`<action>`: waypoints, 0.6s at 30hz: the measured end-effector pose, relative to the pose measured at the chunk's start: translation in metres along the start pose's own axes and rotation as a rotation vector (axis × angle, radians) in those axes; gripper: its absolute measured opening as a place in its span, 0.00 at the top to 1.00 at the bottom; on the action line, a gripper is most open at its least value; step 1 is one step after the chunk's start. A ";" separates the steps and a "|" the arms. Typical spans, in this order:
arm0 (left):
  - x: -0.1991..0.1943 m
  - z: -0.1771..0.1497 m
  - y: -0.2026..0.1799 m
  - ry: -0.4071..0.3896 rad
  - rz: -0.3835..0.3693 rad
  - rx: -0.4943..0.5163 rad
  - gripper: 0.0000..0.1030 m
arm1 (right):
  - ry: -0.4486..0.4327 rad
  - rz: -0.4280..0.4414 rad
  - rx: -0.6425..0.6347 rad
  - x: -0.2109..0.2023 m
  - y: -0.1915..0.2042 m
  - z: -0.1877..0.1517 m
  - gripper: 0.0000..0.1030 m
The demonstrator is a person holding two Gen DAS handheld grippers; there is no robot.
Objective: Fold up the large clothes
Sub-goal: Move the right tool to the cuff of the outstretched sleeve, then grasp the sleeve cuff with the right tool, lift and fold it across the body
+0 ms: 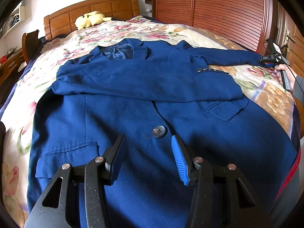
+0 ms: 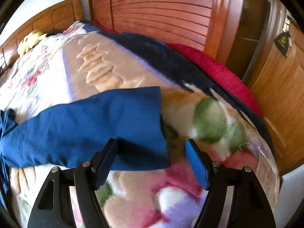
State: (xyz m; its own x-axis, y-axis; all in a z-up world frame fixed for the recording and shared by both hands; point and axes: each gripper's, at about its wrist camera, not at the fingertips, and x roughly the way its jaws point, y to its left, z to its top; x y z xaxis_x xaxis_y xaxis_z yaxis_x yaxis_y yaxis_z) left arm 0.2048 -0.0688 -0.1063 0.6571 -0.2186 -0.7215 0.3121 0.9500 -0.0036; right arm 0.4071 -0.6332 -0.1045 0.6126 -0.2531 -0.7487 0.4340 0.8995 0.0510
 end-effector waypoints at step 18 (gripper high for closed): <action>-0.037 0.007 0.009 -0.094 -0.019 -0.016 0.51 | -0.236 0.229 -0.409 -0.152 0.160 0.011 0.86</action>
State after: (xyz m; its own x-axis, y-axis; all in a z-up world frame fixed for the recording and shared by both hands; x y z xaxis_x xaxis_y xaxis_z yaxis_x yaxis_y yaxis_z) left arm 0.1881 -0.0541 -0.0748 0.7128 -0.2554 -0.6532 0.3144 0.9489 -0.0279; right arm 0.3907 -0.4543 0.0251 0.8141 -0.0642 -0.5771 0.0065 0.9948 -0.1015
